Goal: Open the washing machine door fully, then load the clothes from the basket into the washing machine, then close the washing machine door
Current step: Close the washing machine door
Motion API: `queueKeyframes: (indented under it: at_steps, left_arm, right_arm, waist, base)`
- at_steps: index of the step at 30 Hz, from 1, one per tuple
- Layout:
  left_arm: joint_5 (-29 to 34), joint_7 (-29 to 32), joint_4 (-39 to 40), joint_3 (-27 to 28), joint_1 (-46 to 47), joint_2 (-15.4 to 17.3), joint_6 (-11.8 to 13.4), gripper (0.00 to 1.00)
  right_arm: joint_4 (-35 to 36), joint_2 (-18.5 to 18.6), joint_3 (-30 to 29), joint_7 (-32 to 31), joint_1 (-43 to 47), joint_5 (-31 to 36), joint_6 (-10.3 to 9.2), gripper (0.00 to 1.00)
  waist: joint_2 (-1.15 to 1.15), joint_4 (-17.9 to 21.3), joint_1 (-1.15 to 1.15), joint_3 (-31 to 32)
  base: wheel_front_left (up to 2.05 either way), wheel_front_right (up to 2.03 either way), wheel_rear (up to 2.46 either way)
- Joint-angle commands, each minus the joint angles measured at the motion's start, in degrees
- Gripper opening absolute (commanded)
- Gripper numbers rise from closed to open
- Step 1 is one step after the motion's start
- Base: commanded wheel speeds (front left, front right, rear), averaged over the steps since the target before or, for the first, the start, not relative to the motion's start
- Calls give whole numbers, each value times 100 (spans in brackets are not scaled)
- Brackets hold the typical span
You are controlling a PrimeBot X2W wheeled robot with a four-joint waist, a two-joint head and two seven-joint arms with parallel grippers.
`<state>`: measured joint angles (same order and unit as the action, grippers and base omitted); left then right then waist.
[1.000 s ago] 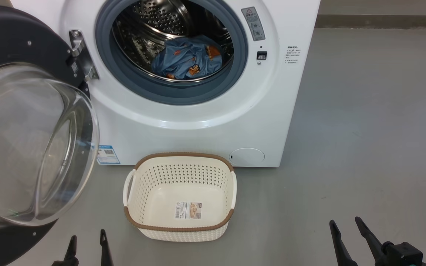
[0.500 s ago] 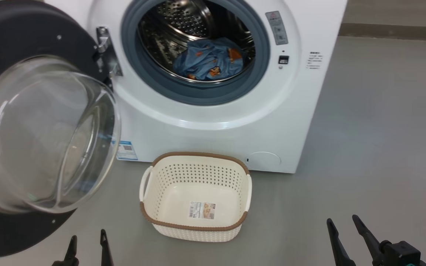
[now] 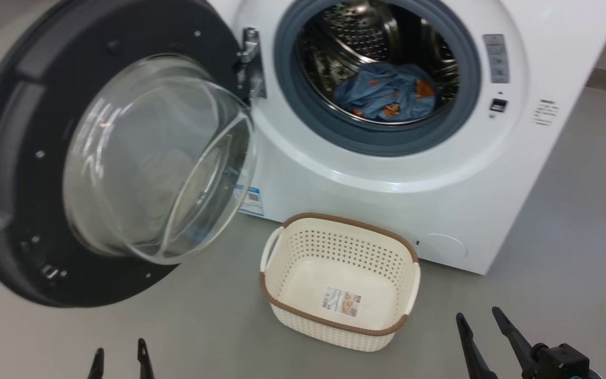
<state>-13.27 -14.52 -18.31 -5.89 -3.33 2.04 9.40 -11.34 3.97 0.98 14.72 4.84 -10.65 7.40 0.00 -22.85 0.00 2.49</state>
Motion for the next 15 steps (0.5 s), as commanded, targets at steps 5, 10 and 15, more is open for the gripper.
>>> queueKeyframes:
  at_steps: [5,10,15]
  left_arm:
    - [-73,-48,375,317,36,84,163,100]
    - [-157,-48,582,397,-52,84,260,100]
    - [-219,-48,686,420,-106,84,322,100]
  right_arm:
    - [94,154,358,28,-341,-30,9,100]
    - [-3,230,510,28,-537,-69,9,100]
    - [-51,261,607,28,-623,-99,9,100]
  waist:
    - [0,-530,0,-61]
    - [0,-579,0,-133]
    - [0,-596,0,-158]
  base:
    - [0,0,0]
    - [0,0,0]
    - [0,0,0]
